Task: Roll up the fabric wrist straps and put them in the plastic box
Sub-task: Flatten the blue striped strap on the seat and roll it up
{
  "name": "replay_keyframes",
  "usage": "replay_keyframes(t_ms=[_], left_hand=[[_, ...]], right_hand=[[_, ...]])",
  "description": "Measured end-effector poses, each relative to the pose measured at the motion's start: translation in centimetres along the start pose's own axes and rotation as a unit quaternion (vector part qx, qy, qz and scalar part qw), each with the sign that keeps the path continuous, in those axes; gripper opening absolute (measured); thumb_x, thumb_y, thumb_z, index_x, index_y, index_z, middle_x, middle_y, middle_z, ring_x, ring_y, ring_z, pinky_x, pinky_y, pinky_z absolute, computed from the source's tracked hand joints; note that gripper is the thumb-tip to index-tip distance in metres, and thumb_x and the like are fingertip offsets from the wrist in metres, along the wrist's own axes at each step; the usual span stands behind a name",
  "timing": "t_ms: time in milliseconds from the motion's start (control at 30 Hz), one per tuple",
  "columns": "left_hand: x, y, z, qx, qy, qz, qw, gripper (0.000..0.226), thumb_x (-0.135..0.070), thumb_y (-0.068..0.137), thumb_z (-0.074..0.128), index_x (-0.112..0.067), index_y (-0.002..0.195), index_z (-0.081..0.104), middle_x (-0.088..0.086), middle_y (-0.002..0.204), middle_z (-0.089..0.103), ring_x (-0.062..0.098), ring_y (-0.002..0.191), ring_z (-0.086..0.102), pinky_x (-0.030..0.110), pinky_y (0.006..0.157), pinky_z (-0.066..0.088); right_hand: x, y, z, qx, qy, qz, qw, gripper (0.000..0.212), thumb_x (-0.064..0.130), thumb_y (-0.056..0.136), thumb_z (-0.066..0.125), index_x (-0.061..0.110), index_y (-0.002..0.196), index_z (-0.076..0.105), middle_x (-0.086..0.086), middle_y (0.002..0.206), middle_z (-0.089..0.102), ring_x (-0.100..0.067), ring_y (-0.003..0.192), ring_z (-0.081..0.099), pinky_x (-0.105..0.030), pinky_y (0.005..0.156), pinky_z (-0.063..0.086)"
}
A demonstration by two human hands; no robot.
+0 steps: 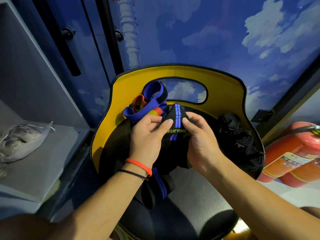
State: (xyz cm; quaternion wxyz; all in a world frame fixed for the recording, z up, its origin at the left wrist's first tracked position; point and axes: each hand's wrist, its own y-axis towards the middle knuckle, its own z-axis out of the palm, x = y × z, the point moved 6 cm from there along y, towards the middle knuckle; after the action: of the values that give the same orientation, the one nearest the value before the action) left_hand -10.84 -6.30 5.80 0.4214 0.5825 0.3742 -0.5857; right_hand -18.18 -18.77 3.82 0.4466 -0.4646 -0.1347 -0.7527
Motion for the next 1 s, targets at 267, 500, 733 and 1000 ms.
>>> replay_keyframes(t_ms=[267,500,733,1000], left_hand=[[-2.9,0.0,-1.4,-0.045,-0.140,-0.019,0.989,0.015,-0.025,0.086,0.075,-0.014,0.090,0.064,0.015,0.099,0.075,0.030,0.098,0.072,0.049,0.090,0.057],[-7.4,-2.0,-1.1,-0.114,-0.143,0.010,0.983,0.011,-0.020,0.090,0.074,-0.019,0.084,0.065,-0.006,0.076,0.071,0.008,0.067,0.062,0.019,0.057,0.045],[-12.1,-5.4,1.3,-0.012,-0.189,0.041,0.981,0.010,-0.006,0.089,0.071,-0.011,0.097,0.071,0.012,0.106,0.075,0.023,0.091,0.071,0.030,0.073,0.053],[-15.5,-5.5,-1.6,-0.027,-0.050,0.152,0.987,0.026,-0.015,0.093,0.069,-0.028,0.114,0.064,-0.008,0.119,0.069,0.005,0.110,0.065,0.017,0.089,0.048]], right_hand=[[4.7,-2.4,1.7,0.030,-0.344,-0.252,0.904,0.021,0.015,0.091,0.074,0.029,0.099,0.061,0.000,0.101,0.062,-0.015,0.089,0.060,-0.032,0.084,0.052],[8.1,-7.6,4.6,0.040,-0.434,-0.388,0.812,0.028,0.027,0.086,0.080,0.024,0.111,0.069,0.012,0.110,0.053,-0.010,0.101,0.059,-0.032,0.080,0.055],[11.4,-11.1,7.3,0.026,-0.371,-0.430,0.823,0.029,0.016,0.087,0.078,0.025,0.113,0.069,0.019,0.104,0.066,-0.008,0.097,0.067,-0.032,0.078,0.059],[14.0,-11.2,7.3,-0.003,-0.294,-0.393,0.871,0.017,0.015,0.098,0.064,0.017,0.109,0.077,0.009,0.099,0.078,-0.008,0.094,0.072,-0.045,0.089,0.058]])
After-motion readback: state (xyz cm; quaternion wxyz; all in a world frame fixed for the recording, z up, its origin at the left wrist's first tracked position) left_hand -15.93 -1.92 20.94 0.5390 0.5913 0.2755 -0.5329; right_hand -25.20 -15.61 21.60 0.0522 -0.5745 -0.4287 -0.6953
